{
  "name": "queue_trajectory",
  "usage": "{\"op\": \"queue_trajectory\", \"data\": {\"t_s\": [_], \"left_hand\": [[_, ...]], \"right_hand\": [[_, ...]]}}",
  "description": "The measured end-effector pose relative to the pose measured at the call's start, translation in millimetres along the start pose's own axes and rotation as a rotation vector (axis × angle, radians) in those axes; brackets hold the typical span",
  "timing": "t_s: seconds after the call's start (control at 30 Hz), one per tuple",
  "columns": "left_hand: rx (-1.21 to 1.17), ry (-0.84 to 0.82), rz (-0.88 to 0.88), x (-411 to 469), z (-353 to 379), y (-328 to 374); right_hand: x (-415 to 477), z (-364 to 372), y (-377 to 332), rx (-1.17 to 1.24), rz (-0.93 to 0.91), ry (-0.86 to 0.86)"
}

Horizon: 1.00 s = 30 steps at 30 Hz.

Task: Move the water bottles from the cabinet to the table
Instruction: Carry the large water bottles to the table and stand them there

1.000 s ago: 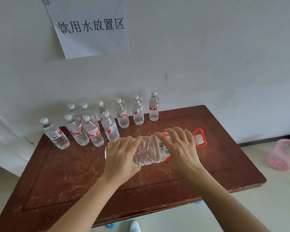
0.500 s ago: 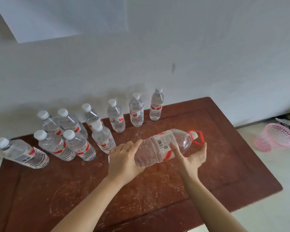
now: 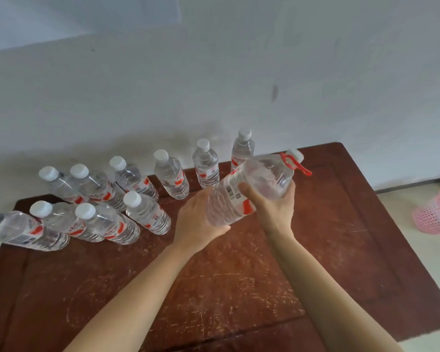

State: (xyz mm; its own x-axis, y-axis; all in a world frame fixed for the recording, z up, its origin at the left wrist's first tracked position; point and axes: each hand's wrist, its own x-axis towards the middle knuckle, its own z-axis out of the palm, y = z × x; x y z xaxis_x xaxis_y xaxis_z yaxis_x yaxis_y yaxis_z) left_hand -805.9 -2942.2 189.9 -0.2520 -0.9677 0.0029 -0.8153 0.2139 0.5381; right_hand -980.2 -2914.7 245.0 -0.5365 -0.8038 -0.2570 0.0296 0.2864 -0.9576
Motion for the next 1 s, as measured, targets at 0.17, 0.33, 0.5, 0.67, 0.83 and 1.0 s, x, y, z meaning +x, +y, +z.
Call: {"op": "queue_trajectory", "data": {"t_s": [0.17, 0.33, 0.5, 0.67, 0.83, 1.0], "left_hand": [[-0.337, -0.019, -0.136, 9, 9, 8], [-0.405, -0.001, -0.203, 3, 24, -8], [-0.443, -0.006, -0.275, -15, 28, -20], [-0.421, -0.030, -0.223, -26, 10, -18], [-0.399, -0.014, -0.171, -31, -31, -12], [-0.236, 0.102, -0.042, -42, -82, -5]], "right_hand": [[10, 13, -16, -0.273, -0.239, -0.071], [17, 22, -23, -0.427, -0.361, -0.231], [12, 29, -25, -0.611, -0.520, -0.442], [3, 12, -17, -0.434, -0.430, -0.452], [-15, 10, -24, -0.529, -0.421, -0.498], [-26, -6, -32, -0.599, -0.632, -0.451]]}}
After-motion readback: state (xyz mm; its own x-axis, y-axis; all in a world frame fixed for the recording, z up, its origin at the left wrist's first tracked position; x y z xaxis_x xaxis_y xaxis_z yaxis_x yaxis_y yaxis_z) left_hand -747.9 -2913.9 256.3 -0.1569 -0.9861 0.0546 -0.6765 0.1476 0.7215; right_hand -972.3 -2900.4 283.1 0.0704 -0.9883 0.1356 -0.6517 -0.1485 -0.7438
